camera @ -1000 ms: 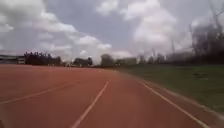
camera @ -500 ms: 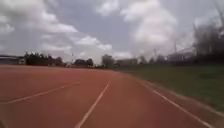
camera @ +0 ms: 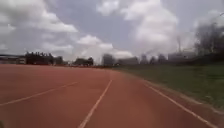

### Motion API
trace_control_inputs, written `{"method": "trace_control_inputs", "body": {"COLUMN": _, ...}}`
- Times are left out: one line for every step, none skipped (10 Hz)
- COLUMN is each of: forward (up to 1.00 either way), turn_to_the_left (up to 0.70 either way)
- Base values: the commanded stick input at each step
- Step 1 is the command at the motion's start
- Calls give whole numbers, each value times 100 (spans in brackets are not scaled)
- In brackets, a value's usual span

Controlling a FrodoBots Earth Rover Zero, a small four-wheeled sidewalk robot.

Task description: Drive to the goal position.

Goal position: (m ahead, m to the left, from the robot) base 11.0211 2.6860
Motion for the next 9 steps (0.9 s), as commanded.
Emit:
{"method": "trace_control_inputs", "body": {"forward": 70, "turn_to_the_left": 0}}
{"method": "trace_control_inputs", "body": {"forward": 70, "turn_to_the_left": 0}}
{"method": "trace_control_inputs", "body": {"forward": 70, "turn_to_the_left": 0}}
{"method": "trace_control_inputs", "body": {"forward": 70, "turn_to_the_left": 0}}
{"method": "trace_control_inputs", "body": {"forward": 70, "turn_to_the_left": 0}}
{"method": "trace_control_inputs", "body": {"forward": 70, "turn_to_the_left": 0}}
{"method": "trace_control_inputs", "body": {"forward": 70, "turn_to_the_left": 0}}
{"method": "trace_control_inputs", "body": {"forward": 70, "turn_to_the_left": 0}}
{"method": "trace_control_inputs", "body": {"forward": 70, "turn_to_the_left": 0}}
